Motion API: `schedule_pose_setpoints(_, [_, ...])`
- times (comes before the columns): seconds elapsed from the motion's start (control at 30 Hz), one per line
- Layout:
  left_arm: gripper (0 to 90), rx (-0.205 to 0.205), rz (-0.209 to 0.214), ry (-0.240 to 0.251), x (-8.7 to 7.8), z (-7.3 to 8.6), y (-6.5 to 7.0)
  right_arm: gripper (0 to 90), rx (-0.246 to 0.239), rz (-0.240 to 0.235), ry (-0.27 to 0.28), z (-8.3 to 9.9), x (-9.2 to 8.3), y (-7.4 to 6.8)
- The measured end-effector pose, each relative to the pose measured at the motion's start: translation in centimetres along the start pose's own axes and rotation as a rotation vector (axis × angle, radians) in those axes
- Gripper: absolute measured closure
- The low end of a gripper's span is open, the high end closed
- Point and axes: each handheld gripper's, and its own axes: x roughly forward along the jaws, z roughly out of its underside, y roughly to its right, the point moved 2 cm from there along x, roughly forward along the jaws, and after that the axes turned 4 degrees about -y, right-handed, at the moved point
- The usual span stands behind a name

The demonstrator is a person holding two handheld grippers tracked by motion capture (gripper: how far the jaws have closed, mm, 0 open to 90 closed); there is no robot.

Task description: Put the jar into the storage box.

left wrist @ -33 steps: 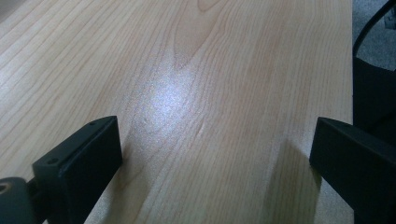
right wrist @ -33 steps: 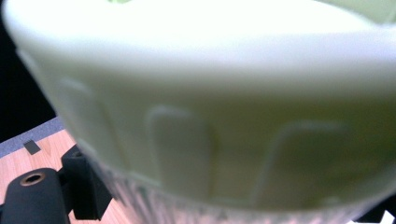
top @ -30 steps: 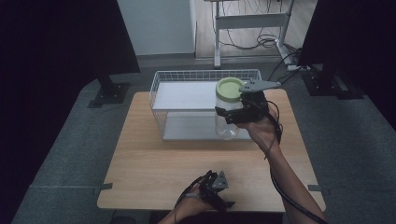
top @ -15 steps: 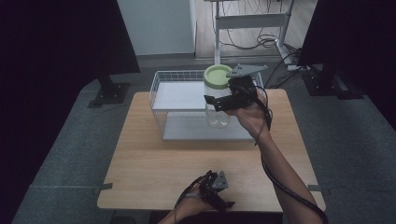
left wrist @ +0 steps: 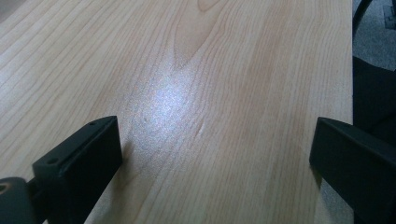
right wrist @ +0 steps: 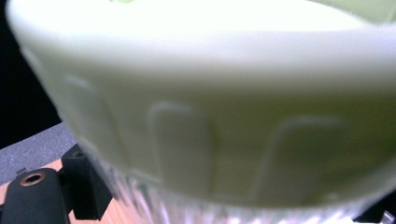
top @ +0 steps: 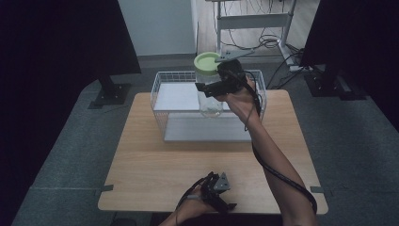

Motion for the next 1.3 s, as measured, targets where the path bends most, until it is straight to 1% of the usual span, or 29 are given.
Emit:
schedule_pose_setpoints(0.13, [2.1, -0.001, 0.0, 0.0, 0.0, 0.0, 0.0, 10.8, 0.0, -0.002, -0.006, -0.5, 1.2, 0.4])
schedule_pose_setpoints(0.27, [2.1, -0.001, 0.0, 0.001, 0.0, 0.0, 0.0, 10.8, -0.007, 0.007, -0.013, -0.9, 2.5, 0.9])
schedule_pose_setpoints(0.43, [2.1, -0.002, 0.0, 0.002, 0.0, 0.0, 0.0, 10.8, 0.006, -0.002, -0.013, -1.2, 4.1, 1.5])
schedule_pose_setpoints(0.57, [2.2, -0.002, 0.0, 0.001, 0.0, 0.0, 0.0, 10.8, 0.009, -0.005, -0.021, -1.2, 5.6, 2.0])
schedule_pose_setpoints(0.73, [2.1, -0.002, 0.0, 0.001, 0.0, 0.0, 0.0, 10.7, 0.029, -0.023, -0.02, -0.8, 7.0, 2.4])
schedule_pose_setpoints(0.8, [2.2, -0.001, 0.0, 0.001, 0.0, 0.0, 0.0, 10.7, 0.04, -0.029, -0.005, -0.8, 7.3, 2.6])
schedule_pose_setpoints(0.93, [2.2, -0.001, 0.0, 0.001, 0.0, 0.0, 0.0, 10.6, 0.041, -0.03, -0.012, -1.0, 7.5, 2.9])
schedule_pose_setpoints(0.97, [2.2, -0.001, 0.0, 0.001, 0.0, 0.0, 0.0, 10.5, 0.047, -0.031, -0.017, -1.1, 7.7, 3.0])
schedule_pose_setpoints(1.07, [2.1, -0.001, 0.0, 0.001, 0.0, 0.0, 0.0, 10.4, 0.045, -0.034, -0.017, -1.1, 7.7, 3.0])
schedule_pose_setpoints(1.2, [2.2, -0.001, 0.0, 0.001, 0.0, 0.0, 0.0, 9.9, 0.042, -0.053, -0.004, -0.8, 7.7, 3.0])
schedule_pose_setpoints(1.3, [2.2, 0.0, 0.0, 0.001, 0.0, 0.0, 0.0, 9.7, 0.045, -0.058, 0.006, -0.6, 7.7, 3.0])
